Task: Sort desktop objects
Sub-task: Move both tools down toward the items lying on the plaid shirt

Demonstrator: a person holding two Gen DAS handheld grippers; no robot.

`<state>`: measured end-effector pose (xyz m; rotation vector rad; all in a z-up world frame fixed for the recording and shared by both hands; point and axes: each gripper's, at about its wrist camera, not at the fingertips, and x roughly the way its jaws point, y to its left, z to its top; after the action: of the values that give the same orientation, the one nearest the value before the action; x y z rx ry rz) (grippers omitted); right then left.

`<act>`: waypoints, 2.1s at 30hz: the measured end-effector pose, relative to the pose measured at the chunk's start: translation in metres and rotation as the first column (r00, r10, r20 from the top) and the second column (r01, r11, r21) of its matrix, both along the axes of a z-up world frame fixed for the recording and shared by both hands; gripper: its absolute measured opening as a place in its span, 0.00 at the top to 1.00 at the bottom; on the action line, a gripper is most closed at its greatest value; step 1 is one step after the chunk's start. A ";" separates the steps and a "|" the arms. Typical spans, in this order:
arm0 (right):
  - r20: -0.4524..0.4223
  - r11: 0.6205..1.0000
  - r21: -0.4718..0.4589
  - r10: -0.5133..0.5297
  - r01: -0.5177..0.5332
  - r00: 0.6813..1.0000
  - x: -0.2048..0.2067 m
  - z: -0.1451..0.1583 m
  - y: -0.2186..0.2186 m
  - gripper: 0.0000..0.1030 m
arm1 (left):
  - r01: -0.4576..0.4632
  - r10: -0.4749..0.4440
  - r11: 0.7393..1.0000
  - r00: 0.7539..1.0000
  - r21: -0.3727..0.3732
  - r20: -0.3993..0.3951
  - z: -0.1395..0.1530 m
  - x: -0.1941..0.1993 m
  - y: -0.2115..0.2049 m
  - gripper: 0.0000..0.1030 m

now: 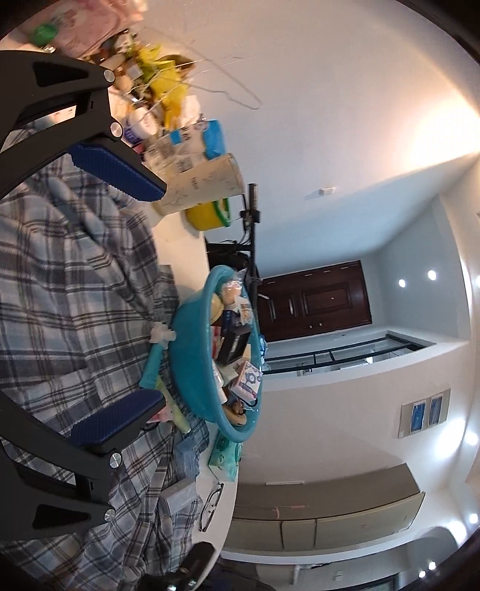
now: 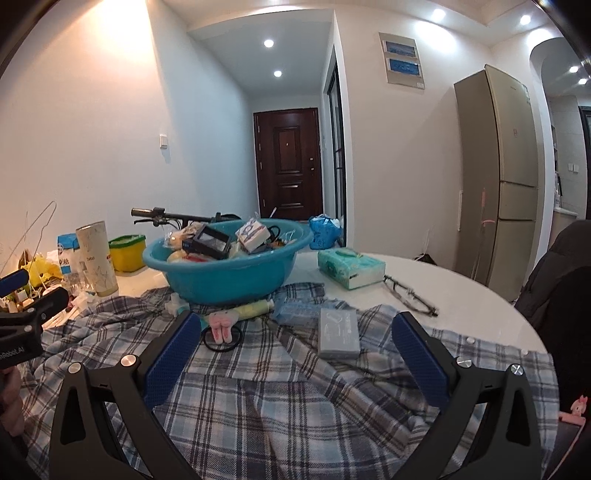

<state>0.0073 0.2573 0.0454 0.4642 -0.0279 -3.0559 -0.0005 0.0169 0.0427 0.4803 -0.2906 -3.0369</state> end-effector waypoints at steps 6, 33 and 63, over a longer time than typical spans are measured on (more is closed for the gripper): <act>-0.048 0.998 0.056 -0.002 0.005 0.999 0.002 0.023 0.005 0.00 | 0.109 -0.109 0.994 0.994 0.028 0.002 0.020 -0.001 0.004 0.00; -0.022 0.994 0.084 0.068 -0.066 0.997 -0.044 0.090 0.025 0.00 | 0.222 -0.241 0.960 0.966 0.170 0.099 0.096 -0.090 0.020 0.00; 0.300 0.998 0.036 0.039 -0.053 0.953 -0.128 0.016 0.036 0.00 | 0.278 -0.314 0.949 0.806 0.147 0.503 -0.031 -0.159 0.091 0.00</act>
<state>-0.1203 0.2934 0.0618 0.9129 0.0377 -2.9152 -0.1594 0.1077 0.0119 1.3995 -0.3085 -3.1489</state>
